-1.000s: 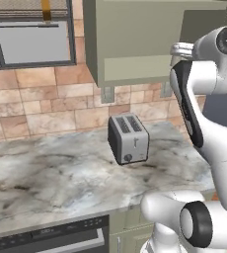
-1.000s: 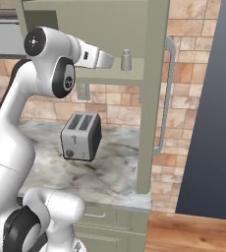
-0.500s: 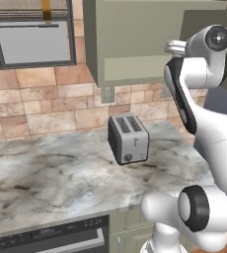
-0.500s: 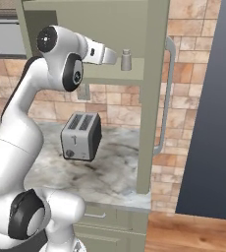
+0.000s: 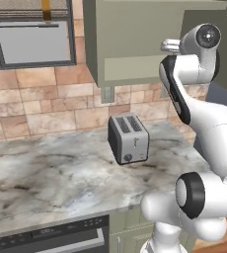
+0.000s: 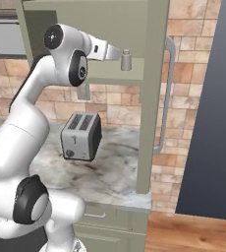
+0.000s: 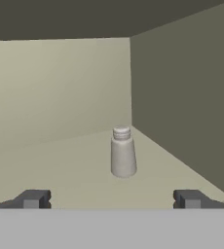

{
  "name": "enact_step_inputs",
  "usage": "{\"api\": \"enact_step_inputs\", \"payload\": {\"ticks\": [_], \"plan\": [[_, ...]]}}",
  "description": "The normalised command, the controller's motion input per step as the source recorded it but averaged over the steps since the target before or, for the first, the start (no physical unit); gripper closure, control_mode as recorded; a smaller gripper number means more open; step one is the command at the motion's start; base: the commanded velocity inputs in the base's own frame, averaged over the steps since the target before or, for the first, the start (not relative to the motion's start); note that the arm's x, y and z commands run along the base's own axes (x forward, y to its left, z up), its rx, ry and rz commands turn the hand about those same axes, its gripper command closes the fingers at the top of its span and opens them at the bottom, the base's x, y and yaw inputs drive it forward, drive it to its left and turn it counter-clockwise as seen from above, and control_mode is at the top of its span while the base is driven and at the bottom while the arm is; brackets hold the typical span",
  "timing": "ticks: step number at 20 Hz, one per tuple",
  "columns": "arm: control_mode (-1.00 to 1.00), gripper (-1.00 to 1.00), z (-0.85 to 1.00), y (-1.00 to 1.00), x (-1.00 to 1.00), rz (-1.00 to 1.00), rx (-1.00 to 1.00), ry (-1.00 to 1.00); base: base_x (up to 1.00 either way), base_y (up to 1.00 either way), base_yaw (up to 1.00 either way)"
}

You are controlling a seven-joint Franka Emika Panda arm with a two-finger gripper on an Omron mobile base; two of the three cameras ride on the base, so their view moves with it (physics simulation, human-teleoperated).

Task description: Collect the turmeric, ketchup, and shaker from the cabinet and place them next to the stove.

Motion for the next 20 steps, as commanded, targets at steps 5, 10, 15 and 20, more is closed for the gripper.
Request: {"api": "enact_step_inputs", "payload": {"ticks": [5, 10, 15, 20], "plan": [[-1.0, -1.0, 0.0, -0.07, 0.26, 0.0, -0.01, 0.01, 0.0, 0.0, 0.0], [-1.0, -1.0, -0.03, -0.19, 0.24, -0.01, 0.0, 0.02, 0.0, 0.0, 0.0], [-1.0, -1.0, -0.07, -0.3, 0.15, -0.02, 0.0, 0.02, 0.0, 0.0, 0.0], [-1.0, -1.0, -0.01, -0.22, 0.16, 0.0, 0.0, 0.02, 0.0, 0.0, 0.0]]}}
